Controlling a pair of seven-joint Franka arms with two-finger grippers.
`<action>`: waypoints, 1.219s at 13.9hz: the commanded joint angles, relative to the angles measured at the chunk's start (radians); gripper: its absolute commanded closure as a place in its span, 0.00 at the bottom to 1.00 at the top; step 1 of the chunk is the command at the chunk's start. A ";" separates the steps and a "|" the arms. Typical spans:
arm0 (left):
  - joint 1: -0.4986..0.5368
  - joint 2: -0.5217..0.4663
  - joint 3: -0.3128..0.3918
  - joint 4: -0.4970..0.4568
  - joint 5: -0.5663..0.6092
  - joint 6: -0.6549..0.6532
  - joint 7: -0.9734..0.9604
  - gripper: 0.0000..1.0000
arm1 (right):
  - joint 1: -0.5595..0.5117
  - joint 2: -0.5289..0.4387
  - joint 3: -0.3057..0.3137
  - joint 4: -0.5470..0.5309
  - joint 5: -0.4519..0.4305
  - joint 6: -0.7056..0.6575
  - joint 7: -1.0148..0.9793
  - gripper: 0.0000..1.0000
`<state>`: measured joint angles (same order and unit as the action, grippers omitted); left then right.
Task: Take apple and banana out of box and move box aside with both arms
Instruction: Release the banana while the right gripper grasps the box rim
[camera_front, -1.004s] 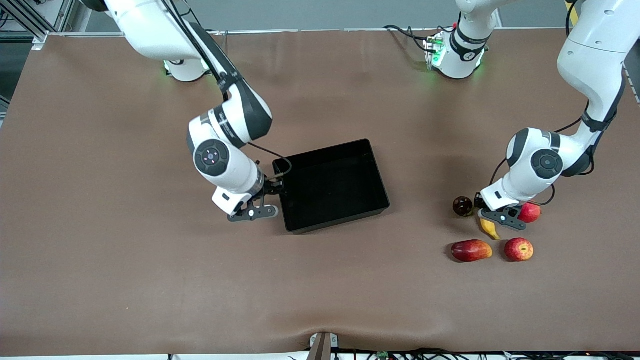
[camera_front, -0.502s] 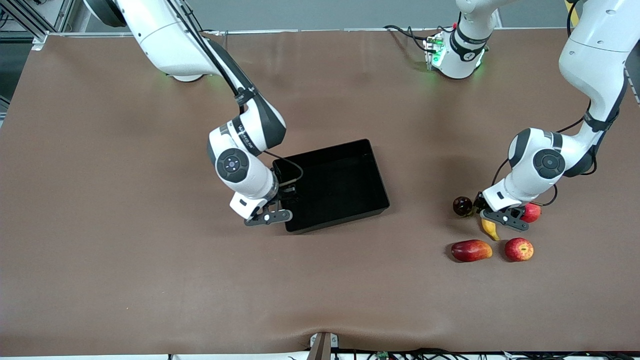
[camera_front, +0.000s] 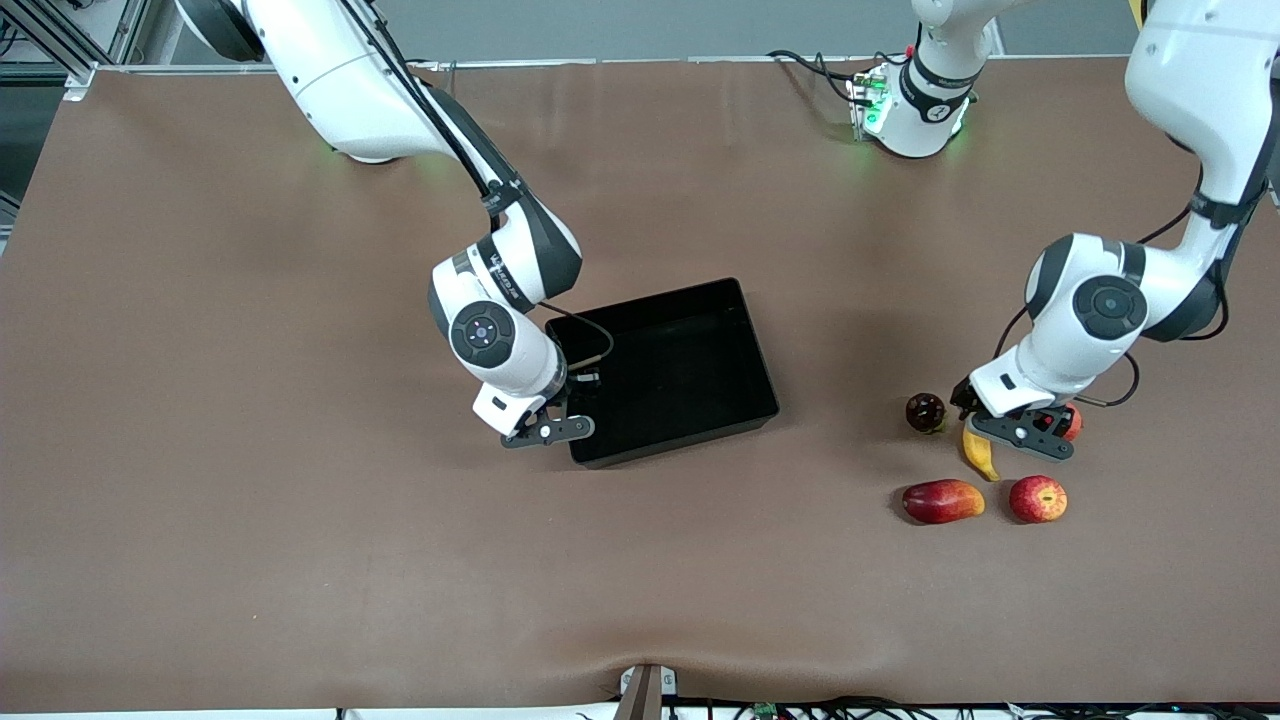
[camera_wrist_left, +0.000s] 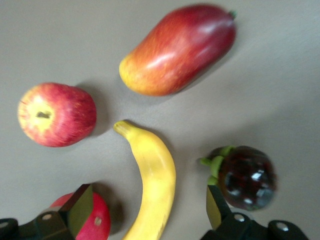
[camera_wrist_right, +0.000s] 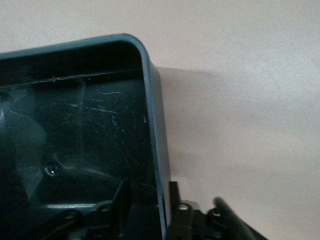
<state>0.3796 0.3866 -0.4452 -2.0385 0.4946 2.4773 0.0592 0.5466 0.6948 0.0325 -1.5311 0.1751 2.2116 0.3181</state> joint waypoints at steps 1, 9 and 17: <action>0.008 -0.090 -0.043 0.023 -0.004 -0.104 -0.013 0.00 | -0.002 -0.003 -0.006 0.020 0.012 -0.016 0.001 1.00; 0.018 -0.115 -0.104 0.280 -0.151 -0.452 -0.087 0.00 | -0.126 -0.096 -0.003 0.155 0.130 -0.353 0.038 1.00; 0.039 -0.112 -0.102 0.477 -0.168 -0.650 -0.076 0.00 | -0.401 -0.297 -0.017 0.073 0.051 -0.560 -0.115 1.00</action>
<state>0.4120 0.2711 -0.5402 -1.6190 0.3527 1.8916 -0.0248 0.2042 0.4668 -0.0024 -1.3747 0.2572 1.6493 0.2511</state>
